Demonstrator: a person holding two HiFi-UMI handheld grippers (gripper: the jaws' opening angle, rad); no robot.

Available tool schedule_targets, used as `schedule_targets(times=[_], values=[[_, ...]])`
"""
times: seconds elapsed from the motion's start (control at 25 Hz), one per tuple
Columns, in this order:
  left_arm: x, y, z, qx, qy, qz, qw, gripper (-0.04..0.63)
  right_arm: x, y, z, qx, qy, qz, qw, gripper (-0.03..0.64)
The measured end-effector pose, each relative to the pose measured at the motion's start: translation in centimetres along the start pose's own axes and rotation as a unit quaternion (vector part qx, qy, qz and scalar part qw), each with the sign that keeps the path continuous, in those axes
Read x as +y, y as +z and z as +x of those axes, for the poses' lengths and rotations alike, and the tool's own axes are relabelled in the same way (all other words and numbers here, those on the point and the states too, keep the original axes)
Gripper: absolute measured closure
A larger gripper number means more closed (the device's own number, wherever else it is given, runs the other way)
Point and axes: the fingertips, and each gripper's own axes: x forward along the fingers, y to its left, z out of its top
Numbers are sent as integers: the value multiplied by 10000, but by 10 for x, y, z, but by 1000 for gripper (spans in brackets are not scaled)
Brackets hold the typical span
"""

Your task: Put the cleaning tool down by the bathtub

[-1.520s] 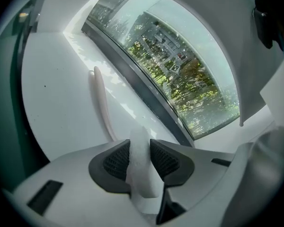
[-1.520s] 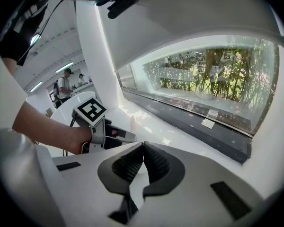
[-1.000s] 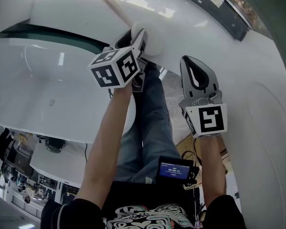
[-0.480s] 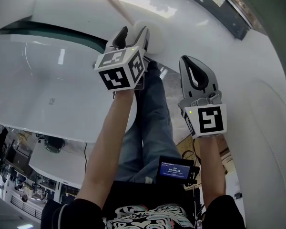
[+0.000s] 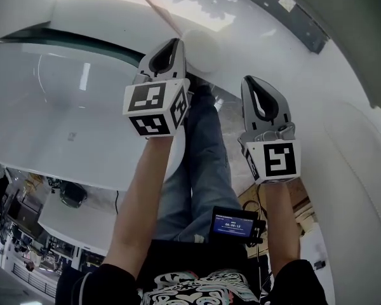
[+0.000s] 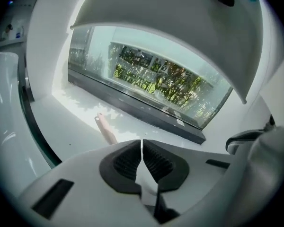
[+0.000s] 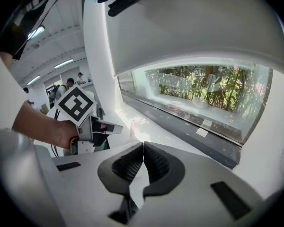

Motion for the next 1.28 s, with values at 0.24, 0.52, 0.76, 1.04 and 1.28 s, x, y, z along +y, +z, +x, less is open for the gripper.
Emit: schedule_targets(times=[0.24,0.52,0.76,1.04,1.28], values=[[-7,12,-22,-236,-396,-120,9989,578,9,10,-11,-59,-52,-32,10000,591],[-24,35,-58,-612,-842,-85,9945,578,13,32,-36,-277,-176,-1,9995,591],[-32,57,-100,-899,-1031,98,9906,578,20,52,-60,-392,-263,-104,9988,591],[-36,77,-155,-975,-988,227,9901,578,41,97,-95,-543,-276,-111,9981,591],[-48,108,-204,-1068,-1100,383,9874,578,56,143,-131,-699,-381,-228,9966,591]])
